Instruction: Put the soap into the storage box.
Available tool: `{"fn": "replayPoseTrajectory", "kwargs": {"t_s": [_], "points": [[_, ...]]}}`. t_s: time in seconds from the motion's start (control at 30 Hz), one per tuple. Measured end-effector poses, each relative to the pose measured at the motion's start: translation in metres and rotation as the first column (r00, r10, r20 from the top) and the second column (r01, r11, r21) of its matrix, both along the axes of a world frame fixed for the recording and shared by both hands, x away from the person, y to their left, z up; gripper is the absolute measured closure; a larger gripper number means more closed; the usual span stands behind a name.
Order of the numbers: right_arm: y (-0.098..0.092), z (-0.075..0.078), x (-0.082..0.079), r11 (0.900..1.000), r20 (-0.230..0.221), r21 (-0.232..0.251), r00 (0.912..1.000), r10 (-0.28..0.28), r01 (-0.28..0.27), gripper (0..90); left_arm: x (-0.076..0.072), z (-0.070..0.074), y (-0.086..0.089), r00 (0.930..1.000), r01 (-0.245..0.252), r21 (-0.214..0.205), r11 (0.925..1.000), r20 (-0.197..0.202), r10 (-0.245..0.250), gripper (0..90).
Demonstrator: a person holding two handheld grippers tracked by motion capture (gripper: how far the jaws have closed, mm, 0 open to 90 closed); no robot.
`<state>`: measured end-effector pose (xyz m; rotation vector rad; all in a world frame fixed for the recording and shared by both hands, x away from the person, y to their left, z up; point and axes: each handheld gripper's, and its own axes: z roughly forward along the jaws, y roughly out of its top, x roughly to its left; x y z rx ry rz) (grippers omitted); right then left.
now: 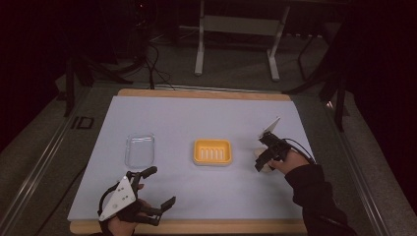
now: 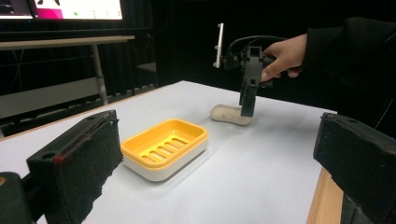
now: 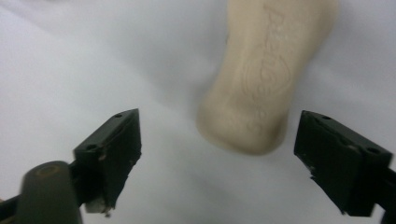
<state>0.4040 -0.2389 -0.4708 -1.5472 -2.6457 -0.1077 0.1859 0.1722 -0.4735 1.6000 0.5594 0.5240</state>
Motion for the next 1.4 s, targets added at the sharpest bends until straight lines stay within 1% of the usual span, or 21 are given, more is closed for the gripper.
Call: {"fn": "replayPoseTrajectory", "kwargs": {"t_s": [0.03,0.17,0.23,0.3,0.33,0.4,0.43,0.5,0.53,0.57,0.6,0.7,0.77,0.83,0.87,0.97,1.07,1.17,1.23,1.33,1.4], "points": [[0.002,0.0,0.003,0.9999,0.002,-0.01,1.0,-0.006,0.006,19.5,0.0,0.0,0.0,1.0,0.001,-0.005,1.0,0.0,-0.001,1.2],[0.004,0.001,0.008,0.999,0.028,-0.043,0.9996,-0.008,0.009,22.6,0.0,0.0,0.0,1.0,0.001,-0.003,1.0,-0.001,-0.001,1.2],[0.003,0.002,0.013,0.999,0.033,-0.037,0.9992,-0.024,0.025,23.7,0.0,0.0,0.0,1.0,0.001,-0.004,1.0,-0.001,-0.001,1.2],[0.003,0.002,0.015,0.9985,0.054,-0.034,0.9977,-0.042,0.044,26.5,0.0,0.0,0.0,1.0,0.001,-0.001,1.0,-0.001,-0.001,1.2],[0.004,0.002,0.016,0.9985,0.056,-0.029,0.9974,-0.046,0.047,26.8,0.0,0.0,0.0,1.0,0.002,0.002,1.0,-0.001,-0.002,1.2],[0.005,0.002,0.017,0.9985,0.082,-0.03,0.9956,-0.044,0.047,28.5,0.0,0.0,0.0,1.0,0.002,0.003,1.0,-0.001,-0.002,1.2],[0.005,0.002,0.017,0.9985,0.082,-0.03,0.9956,-0.044,0.047,28.5,0.0,0.0,0.0,1.0,0.002,0.003,1.0,-0.001,-0.002,1.2],[0.006,-0.001,0.016,0.998,0.129,-0.032,0.9904,-0.05,0.055,32.1,0.0,0.0,0.0,1.0,0.0,0.005,1.0,0.0,0.0,1.2],[0.006,-0.001,0.016,0.998,0.129,-0.032,0.9904,-0.05,0.055,32.1,0.0,0.0,0.0,1.0,0.0,0.005,1.0,0.0,0.0,1.2],[0.004,-0.002,0.016,0.997,0.141,-0.016,0.9874,-0.072,0.075,33.9,0.0,0.0,0.0,1.0,0.0,0.004,1.0,0.0,0.0,1.2],[0.004,-0.003,0.016,0.9967,0.146,-0.014,0.9863,-0.077,0.08,35.2,0.0,0.0,0.0,1.0,0.0,0.003,1.0,0.0,0.0,1.2],[0.003,-0.006,0.015,0.9956,0.154,-0.005,0.9838,-0.091,0.093,35.5,0.0,0.0,-0.001,1.0,0.001,0.006,1.0,0.0,-0.001,1.1],[0.003,-0.008,0.015,0.9949,0.168,-0.012,0.981,-0.097,0.1,35.5,0.0,0.0,-0.001,1.0,0.006,0.002,1.0,-0.003,-0.006,1.2],[0.003,-0.009,0.015,0.9946,0.168,-0.008,0.9806,-0.101,0.104,35.4,0.0,0.0,-0.001,0.9999,0.01,-0.003,0.9999,-0.002,-0.01,1.2],[0.005,-0.012,0.015,0.9942,0.176,-0.012,0.979,-0.103,0.106,36.4,0.0,0.0,-0.001,1.0,0.008,-0.004,1.0,-0.001,-0.008,1.2],[0.005,-0.013,0.014,0.9944,0.181,-0.023,0.9787,-0.097,0.103,38.6,0.0,0.0,0.0,1.0,0.007,-0.002,1.0,-0.001,-0.007,1.2],[0.005,-0.018,0.014,0.9931,0.167,-0.051,0.9812,-0.096,0.106,40.6,0.0,0.0,-0.001,1.0,0.008,0.0,1.0,-0.001,-0.008,1.2],[0.005,-0.021,0.015,0.9931,0.158,-0.047,0.9826,-0.099,0.108,45.1,0.0,0.0,-0.001,1.0,0.007,0.004,1.0,-0.003,-0.007,1.2],[0.005,-0.022,0.015,0.9931,0.151,-0.051,0.9838,-0.097,0.106,46.2,0.0,0.0,-0.001,1.0,0.007,0.003,1.0,-0.003,-0.007,1.2],[0.007,-0.027,0.015,0.9934,0.122,-0.061,0.9886,-0.089,0.097,48.0,0.0,0.0,-0.001,1.0,0.005,0.003,1.0,-0.002,-0.005,1.2],[0.006,-0.026,0.015,0.9935,0.121,-0.058,0.9886,-0.09,0.098,48.9,0.0,-0.001,-0.001,1.0,0.006,0.002,1.0,-0.002,-0.006,1.2]]}}
